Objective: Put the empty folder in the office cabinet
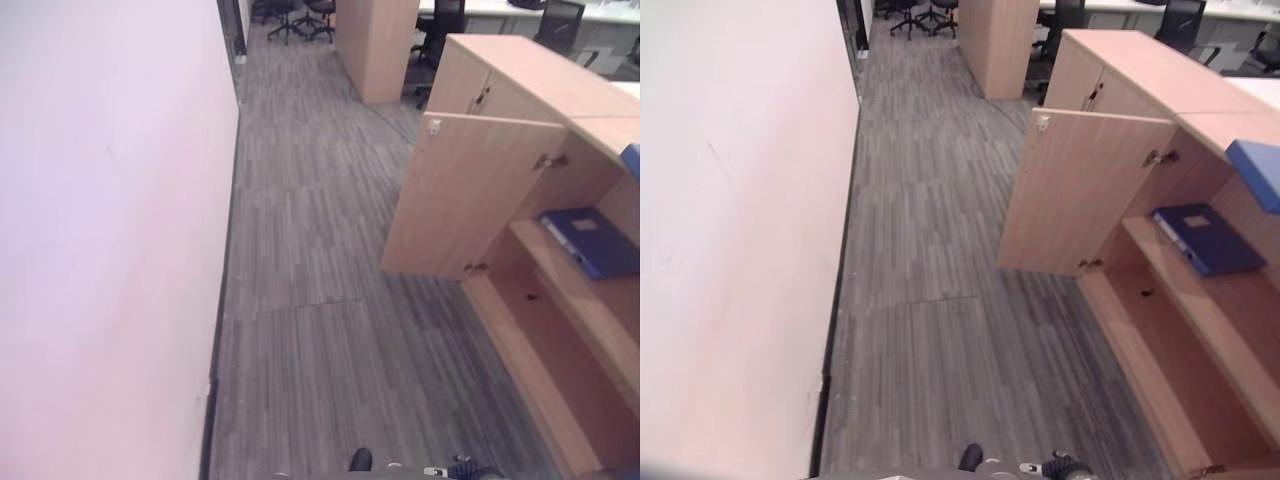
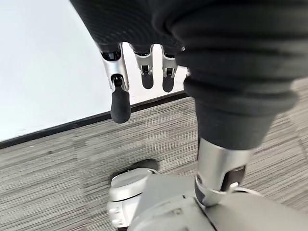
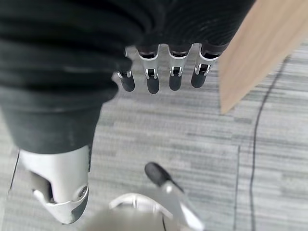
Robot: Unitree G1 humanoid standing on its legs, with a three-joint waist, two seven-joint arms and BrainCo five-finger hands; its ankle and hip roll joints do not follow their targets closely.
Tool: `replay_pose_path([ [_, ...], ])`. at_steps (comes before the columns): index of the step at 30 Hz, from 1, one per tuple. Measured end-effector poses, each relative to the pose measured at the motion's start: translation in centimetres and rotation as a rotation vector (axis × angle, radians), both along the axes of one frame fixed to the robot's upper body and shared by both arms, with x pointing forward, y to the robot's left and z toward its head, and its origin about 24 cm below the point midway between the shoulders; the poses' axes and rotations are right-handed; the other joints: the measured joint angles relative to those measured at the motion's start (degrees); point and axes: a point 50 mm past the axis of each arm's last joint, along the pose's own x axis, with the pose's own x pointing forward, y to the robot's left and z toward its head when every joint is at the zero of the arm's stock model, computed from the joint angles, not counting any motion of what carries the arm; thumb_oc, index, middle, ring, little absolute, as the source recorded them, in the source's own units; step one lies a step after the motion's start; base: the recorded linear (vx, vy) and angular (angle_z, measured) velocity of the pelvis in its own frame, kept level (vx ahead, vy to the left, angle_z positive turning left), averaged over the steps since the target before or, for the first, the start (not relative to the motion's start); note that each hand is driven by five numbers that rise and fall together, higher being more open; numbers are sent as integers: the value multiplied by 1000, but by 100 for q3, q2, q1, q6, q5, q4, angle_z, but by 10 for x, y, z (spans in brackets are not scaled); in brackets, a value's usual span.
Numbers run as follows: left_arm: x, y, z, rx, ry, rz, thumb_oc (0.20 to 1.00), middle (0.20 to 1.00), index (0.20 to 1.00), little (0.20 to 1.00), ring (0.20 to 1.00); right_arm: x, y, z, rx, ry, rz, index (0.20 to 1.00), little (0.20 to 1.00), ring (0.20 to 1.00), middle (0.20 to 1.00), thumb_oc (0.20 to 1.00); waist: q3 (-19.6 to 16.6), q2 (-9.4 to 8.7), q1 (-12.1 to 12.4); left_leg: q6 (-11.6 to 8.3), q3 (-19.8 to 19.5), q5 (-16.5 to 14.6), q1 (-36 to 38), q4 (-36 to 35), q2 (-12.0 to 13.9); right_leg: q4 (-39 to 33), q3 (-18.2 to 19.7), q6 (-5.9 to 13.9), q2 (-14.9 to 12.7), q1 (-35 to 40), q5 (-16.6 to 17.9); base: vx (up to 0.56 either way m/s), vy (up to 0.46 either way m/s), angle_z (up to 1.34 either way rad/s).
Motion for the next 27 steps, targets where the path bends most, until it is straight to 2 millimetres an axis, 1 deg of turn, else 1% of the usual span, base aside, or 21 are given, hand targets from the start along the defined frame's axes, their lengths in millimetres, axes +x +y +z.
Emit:
replay_pose_path([
  [1, 4, 4, 2, 26, -15, 3, 1000, 1000, 1000, 1000, 1000, 2, 2, 0, -9, -11, 15, 1000, 1000, 1000, 1000, 1000, 24, 28, 48, -130, -5, 93, -298, 901, 166, -6, 174, -97, 88, 114, -44, 98, -35, -62],
  [3, 13, 2, 3, 30, -49, -2, 1000, 1000, 1000, 1000, 1000, 0, 5, -1, -14, -1, 48, 1000, 1000, 1000, 1000, 1000, 36, 57, 74, -231, -68, 251, -710, 1651, 316, 12, 376, -291, 191, 208, -116, 148, -4, -58],
  [5, 23, 0, 4, 30, -82, -2, 1000, 1000, 1000, 1000, 1000, -1, 8, -2, -16, 7, 63, 1000, 1000, 1000, 1000, 1000, 78, 59, 50, -221, -69, 232, -967, 1532, 300, 15, 521, -336, 192, 206, -140, 104, 65, -39],
  [6, 26, 0, 5, 38, -92, 4, 1000, 1000, 1000, 1000, 1000, -1, 13, -3, -7, 8, 68, 1000, 1000, 1000, 1000, 1000, 119, 37, 60, -193, -4, 261, -1040, 1100, 283, 2, 612, -396, 187, 216, -108, 135, 121, -52],
  [7, 27, -1, 5, 42, -99, 1, 1000, 1000, 1000, 1000, 1000, -1, 15, -3, -9, 5, 68, 1000, 1000, 1000, 1000, 1000, 133, 29, 33, -204, -3, 258, -1052, 489, 240, -39, 764, -362, 209, 259, -134, 220, 168, -64],
  [8, 26, -1, 5, 47, -98, 0, 1000, 1000, 1000, 1000, 1000, 0, 15, -3, -10, 2, 72, 1000, 1000, 1000, 1000, 1000, 138, -14, 64, -179, -43, 331, -965, -200, 162, -95, 824, -362, 174, 239, -139, 251, 150, -67],
  [9, 27, -1, 5, 51, -104, -5, 1000, 1000, 1000, 1000, 1000, 0, 15, -3, -13, 0, 74, 1000, 1000, 1000, 1000, 1000, 150, -35, 83, -227, -123, 418, -906, -1026, 62, -109, 991, -317, 181, 225, -173, 275, 140, -57],
  [10, 31, -3, 6, 50, -114, -23, 1000, 1000, 1000, 1000, 1000, 1, 14, -3, -24, -2, 81, 1000, 1000, 1000, 1000, 1000, 192, -16, 91, -366, -405, 638, -872, -1841, -50, -174, 1104, -219, 214, 240, -117, 293, 124, -65],
  [11, 38, -7, 6, 45, -133, -43, 1000, 1000, 1000, 1000, 1000, 4, 11, -2, -34, -11, 84, 1000, 1000, 1000, 1000, 1000, 291, 69, 168, -450, -774, 856, -750, -2607, -127, -172, 1262, -221, 262, 258, -118, 252, 101, -66],
  [12, 42, -10, 7, 38, -144, -45, 1000, 1000, 1000, 1000, 1000, 7, 9, -1, -46, -17, 90, 1000, 1000, 1000, 1000, 1000, 375, 128, 221, -415, -952, 1021, -749, -2842, -126, -164, 1314, -240, 308, 275, -100, 230, 91, -82],
  [13, 45, -11, 7, 33, -150, -51, 1000, 1000, 1000, 1000, 1000, 8, 8, 0, -51, -22, 89, 1000, 1000, 1000, 1000, 1000, 468, 157, 204, -416, -1281, 1153, -773, -3094, -207, -147, 1557, -212, 368, 344, -138, 215, 130, -85],
  [15, 42, -15, 5, 18, -144, -41, 1000, 1000, 1000, 1000, 1000, 9, 6, 1, -60, -24, 98, 1000, 1000, 1000, 1000, 1000, 532, 265, 215, -376, -1624, 1185, -651, -3336, -265, -140, 1928, -133, 421, 464, -158, 224, 179, -113],
  [16, 40, -19, 4, 7, -140, -21, 1000, 1000, 1000, 1000, 1000, 8, 5, 1, -63, -26, 97, 1000, 1000, 1000, 1000, 1000, 563, 327, 199, -335, -1601, 1230, -554, -3311, -281, -142, 2109, -140, 442, 560, -180, 184, 179, -102],
  [18, 39, -22, 3, -5, -137, -14, 1000, 1000, 1000, 1000, 1000, 0, 0, 0, -70, -10, 84, 1000, 1000, 1000, 1000, 1000, 507, 440, 74, -308, -1578, 1212, -435, -3284, -280, -141, 2198, -91, 468, 629, -320, 121, 122, -44],
  [19, 41, -23, 3, -10, -144, -16, 1000, 1000, 1000, 1000, 1000, -11, -2, -1, -74, 21, 66, 1000, 1000, 1000, 1000, 1000, 439, 531, 17, -233, -1510, 1493, -383, -3283, -268, -140, 2282, -10, 468, 689, -408, 168, 189, -41],
  [20, 43, -22, 4, -11, -153, -19, 1000, 1000, 1000, 1000, 1000, -18, -1, -2, -68, 36, 60, 1000, 1000, 1000, 1000, 1000, 402, 481, 5, -151, -1306, 1670, -358, -3283, -303, -141, 2415, 82, 364, 682, -477, 226, 266, -59],
  [21, 46, -20, 5, -9, -163, -22, 1000, 1000, 1000, 1000, 1000, -20, 1, -3, -61, 43, 58, 1000, 1000, 1000, 1000, 1000, 361, 380, -21, -48, -1143, 1627, -325, -3290, -422, -139, 2493, 135, 205, 658, -509, 197, 256, -60],
  [23, 48, -18, 6, -10, -164, -24, 1000, 1000, 1000, 1000, 1000, -21, 1, -3, -58, 47, 55, 1000, 1000, 1000, 1000, 1000, 321, 302, -44, 131, -977, 1580, -275, -3281, -551, -139, 2553, 251, 21, 656, -551, 110, 172, -46],
  [24, 48, -18, 6, -11, -167, -21, 1000, 1000, 1000, 1000, 1000, -21, 1, -3, -56, 47, 53, 1000, 1000, 1000, 1000, 1000, 303, 274, -60, 243, -824, 1562, -180, -3277, -664, -137, 2521, 363, -136, 750, -611, 79, 150, -42],
  [25, 51, -18, 7, -10, -173, -23, 1000, 1000, 1000, 1000, 1000, -21, 1, -4, -54, 47, 51, 1000, 1000, 1000, 1000, 1000, 291, 256, -85, 328, -767, 1499, -123, -3280, -736, -104, 2487, 430, -210, 725, -587, 118, 297, -53],
  [27, 56, -17, 8, -12, -182, -21, 1000, 1000, 1000, 1000, 1000, -15, -2, -2, -58, 35, 59, 1000, 1000, 1000, 1000, 1000, 287, 337, -117, 455, -577, 1403, 15, -3282, -789, 132, 2505, 487, -293, 668, -624, 51, 216, -50],
])
